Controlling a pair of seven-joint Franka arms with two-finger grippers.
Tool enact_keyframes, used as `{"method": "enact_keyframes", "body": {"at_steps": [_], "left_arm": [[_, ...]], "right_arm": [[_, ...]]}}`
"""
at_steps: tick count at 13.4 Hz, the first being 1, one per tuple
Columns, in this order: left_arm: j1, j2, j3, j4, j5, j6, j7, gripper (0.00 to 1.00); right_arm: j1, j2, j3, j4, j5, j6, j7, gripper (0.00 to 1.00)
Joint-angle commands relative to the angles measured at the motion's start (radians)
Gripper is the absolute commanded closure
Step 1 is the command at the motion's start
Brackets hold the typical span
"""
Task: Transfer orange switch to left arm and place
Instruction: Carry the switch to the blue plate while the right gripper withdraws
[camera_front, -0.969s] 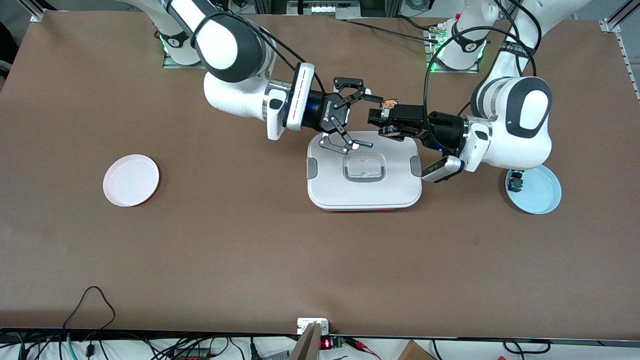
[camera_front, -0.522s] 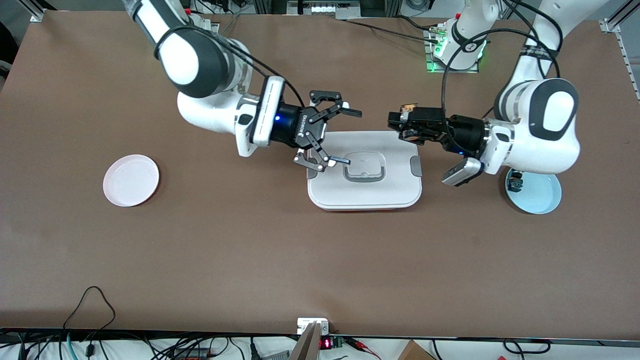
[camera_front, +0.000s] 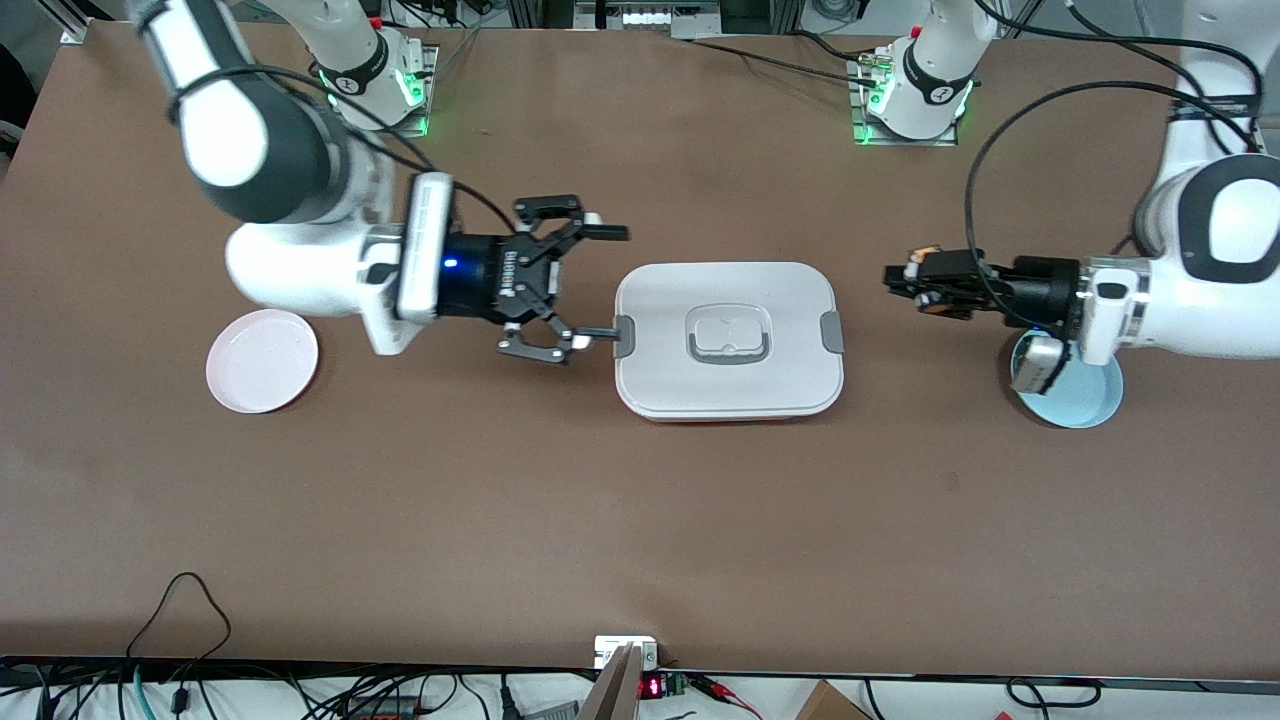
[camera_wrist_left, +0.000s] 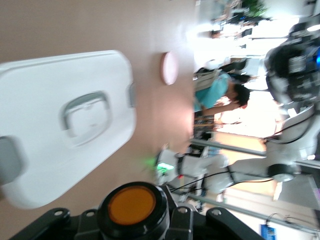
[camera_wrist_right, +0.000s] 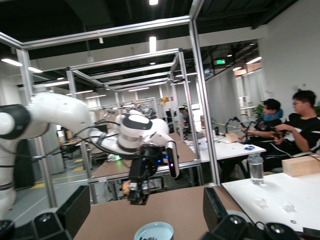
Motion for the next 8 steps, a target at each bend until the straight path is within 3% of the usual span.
{"method": "enact_keyframes", "body": {"at_steps": [1,4,8], "left_arm": [[0.033,0.096,-0.012,0.162,0.206,-0.061,-0.014,0.76],[0.036,0.104,-0.014,0.205,0.484,-0.069,-0.014,0.75],[0.023,0.104,-0.026,0.204,0.835,-0.069,0.037,0.75]], "right_arm": [[-0.129,-0.024,0.014,-0.009,-0.113,-0.199,0.057,0.00],[-0.251,-0.040,0.014,-0.009,-0.221,-0.416,0.081,0.00],[-0.393,-0.060,0.014,-0.006,-0.275,-0.627,0.081,0.00]]}}
